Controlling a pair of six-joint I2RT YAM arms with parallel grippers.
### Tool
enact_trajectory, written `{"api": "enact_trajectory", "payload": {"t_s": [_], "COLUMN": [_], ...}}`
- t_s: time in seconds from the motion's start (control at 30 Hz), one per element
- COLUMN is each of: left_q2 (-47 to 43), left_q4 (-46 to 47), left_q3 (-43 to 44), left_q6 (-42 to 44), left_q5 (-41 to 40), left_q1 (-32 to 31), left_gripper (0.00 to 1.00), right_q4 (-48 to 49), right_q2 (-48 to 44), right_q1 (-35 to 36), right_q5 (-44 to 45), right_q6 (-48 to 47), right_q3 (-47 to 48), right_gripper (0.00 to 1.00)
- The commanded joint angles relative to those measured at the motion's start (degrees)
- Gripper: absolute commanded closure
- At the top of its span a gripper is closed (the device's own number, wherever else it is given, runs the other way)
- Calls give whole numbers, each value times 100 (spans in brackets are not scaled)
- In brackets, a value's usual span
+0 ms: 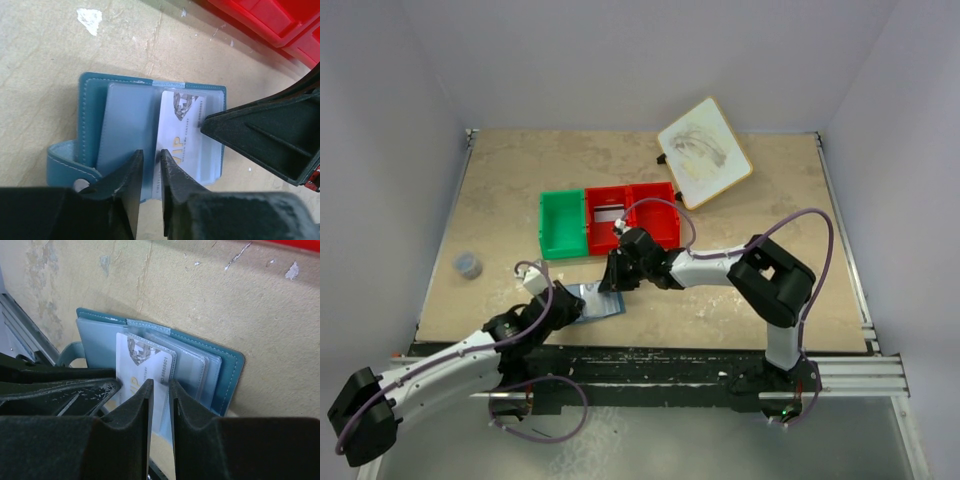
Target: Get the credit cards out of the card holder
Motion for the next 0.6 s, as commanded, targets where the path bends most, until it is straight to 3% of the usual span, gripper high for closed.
{"api": "enact_trajectory", "payload": {"t_s": [0.0, 0.17, 0.3, 0.4, 0.57], "left_q2": [201, -65, -470, -639, -672], "left_q4": [628, 846, 594, 579, 897], "left_q3": [6, -206, -315, -479, -741], "left_q6": [-95, -319, -406, -441, -453], "left_q5": [275, 469, 427, 525, 922], "left_q1": [28, 44, 118, 211, 439], "left_gripper": [79, 68, 65, 65, 75], "right_q4": [-720, -470, -131, -41, -54], "right_q2": [26, 89, 190, 272, 331], "right_q1": [-18, -23, -17, -15, -15], "right_q5": [318, 258, 42, -80, -145], "right_q6": [-163, -124, -22, 26, 75], "right_q3": [-262, -333, -473, -491, -530], "right_gripper": [77, 77, 77, 77, 77]}}
